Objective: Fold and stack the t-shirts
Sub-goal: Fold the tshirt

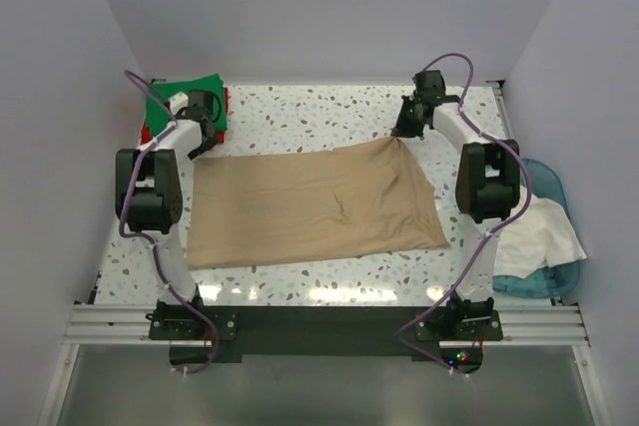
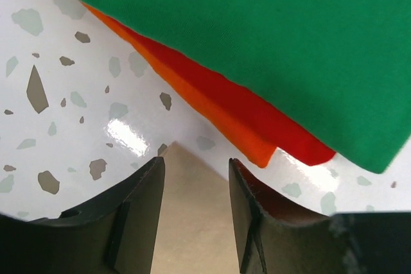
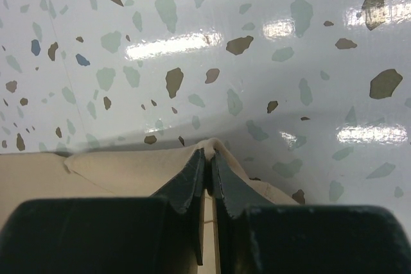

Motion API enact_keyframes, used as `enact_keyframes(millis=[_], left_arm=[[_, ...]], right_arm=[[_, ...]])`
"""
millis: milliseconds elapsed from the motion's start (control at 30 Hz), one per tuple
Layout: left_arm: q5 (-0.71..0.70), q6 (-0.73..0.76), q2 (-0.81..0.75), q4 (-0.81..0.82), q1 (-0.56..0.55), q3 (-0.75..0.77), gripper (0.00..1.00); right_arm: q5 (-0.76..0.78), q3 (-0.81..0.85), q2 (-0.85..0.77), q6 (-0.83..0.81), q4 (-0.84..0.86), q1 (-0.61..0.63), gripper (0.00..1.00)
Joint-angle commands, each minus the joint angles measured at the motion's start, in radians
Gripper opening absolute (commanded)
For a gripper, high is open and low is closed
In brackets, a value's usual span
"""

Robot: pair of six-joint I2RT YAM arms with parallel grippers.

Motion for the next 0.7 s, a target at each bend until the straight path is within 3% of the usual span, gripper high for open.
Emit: enact_keyframes(millis=[0,367,500,600,667], left_arm=[[-0.052,-0.024,0.039,-0.041,0.007,0.042,0.50],[-0.053,-0.049,0.085,-0.060,0.030,0.042,0.42],[-0.049,-0.044,0.088,-0.056,0.030,0.047,0.17],[-0.038,-0.029,0.085,-0.049,0.030,0.059,0.03],[-0.029,-0.021,0.077,-0.043,0.030,0.064,0.00]], right_arm=[[0.000,-0.001,-0.037,-0.014,0.016,-0.008,0.07],[-0.006,-0.002,-0.022,-0.018,0.019,-0.011,0.07],[-0.009,-0.010,-0.025,-0.016,0.022,-0.015,0.07],[-0.017,-0.011,-0.029,-0.014,0.026,-0.021,0.07],[-0.023,-0.011,-0.037,-0.008,0.029,-0.027,0.07]])
